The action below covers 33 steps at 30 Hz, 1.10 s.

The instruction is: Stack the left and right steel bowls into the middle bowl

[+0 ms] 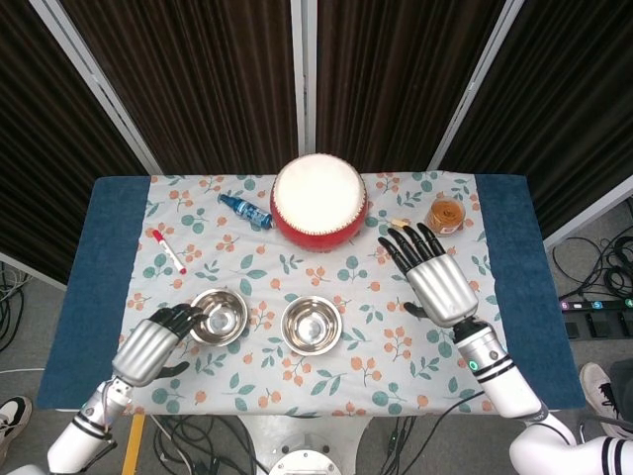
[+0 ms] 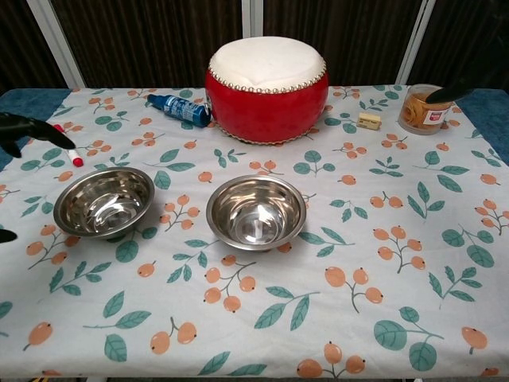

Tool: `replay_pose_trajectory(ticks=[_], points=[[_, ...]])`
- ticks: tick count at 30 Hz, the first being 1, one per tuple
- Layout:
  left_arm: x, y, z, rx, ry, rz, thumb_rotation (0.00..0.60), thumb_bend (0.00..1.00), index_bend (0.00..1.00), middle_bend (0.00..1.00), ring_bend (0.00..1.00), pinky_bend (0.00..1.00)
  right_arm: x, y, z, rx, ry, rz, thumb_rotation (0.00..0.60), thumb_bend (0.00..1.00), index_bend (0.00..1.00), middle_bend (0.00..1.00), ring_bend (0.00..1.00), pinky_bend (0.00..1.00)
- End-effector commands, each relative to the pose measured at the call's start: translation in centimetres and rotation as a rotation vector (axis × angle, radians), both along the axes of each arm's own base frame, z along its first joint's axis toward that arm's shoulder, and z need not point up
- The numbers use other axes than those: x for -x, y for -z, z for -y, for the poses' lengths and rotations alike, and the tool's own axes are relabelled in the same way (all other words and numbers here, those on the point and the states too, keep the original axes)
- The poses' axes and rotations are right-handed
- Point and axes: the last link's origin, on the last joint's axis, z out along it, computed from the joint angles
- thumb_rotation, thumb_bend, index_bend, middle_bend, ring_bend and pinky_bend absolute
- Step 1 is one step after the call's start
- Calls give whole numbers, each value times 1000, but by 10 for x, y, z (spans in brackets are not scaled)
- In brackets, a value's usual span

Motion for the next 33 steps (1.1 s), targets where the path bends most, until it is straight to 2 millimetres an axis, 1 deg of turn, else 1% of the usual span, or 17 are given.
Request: replay_pose_trajectory(ticks=[1,3,6,9,14,19,28,33], points=[[-11,21,-6,48,61,-41,600,163,291,325,240,350,6,-8,-1,12,23,17,600,0,0,49,0,0],[-10,34,-10,61,90,-73,600,165,309,345,257,365,11,-13,-3,19,31,19,600,0,0,50,0,0],[-1,52,-18,77,113,-144,600,170,327,364,273,379,16,-17,-5,25,38,29,600,0,0,51,0,0],[7,63,-24,84,102,-171,600,181,332,371,281,385,20,-19,-4,22,38,46,600,0,0,51,0,0],[15,72,-29,100,79,-172,600,194,347,386,295,393,25,-19,-4,18,37,53,600,0,0,52,0,0],[18,79,-37,96,80,-186,600,251,390,427,338,427,28,-18,-3,11,42,62,600,0,0,52,0,0],[13,86,-50,101,83,-190,600,297,500,531,439,531,35,-20,-2,22,52,64,600,0,0,51,0,0],[11,91,-55,78,81,-193,600,324,586,612,521,611,37,-22,-2,27,56,63,600,0,0,51,0,0]])
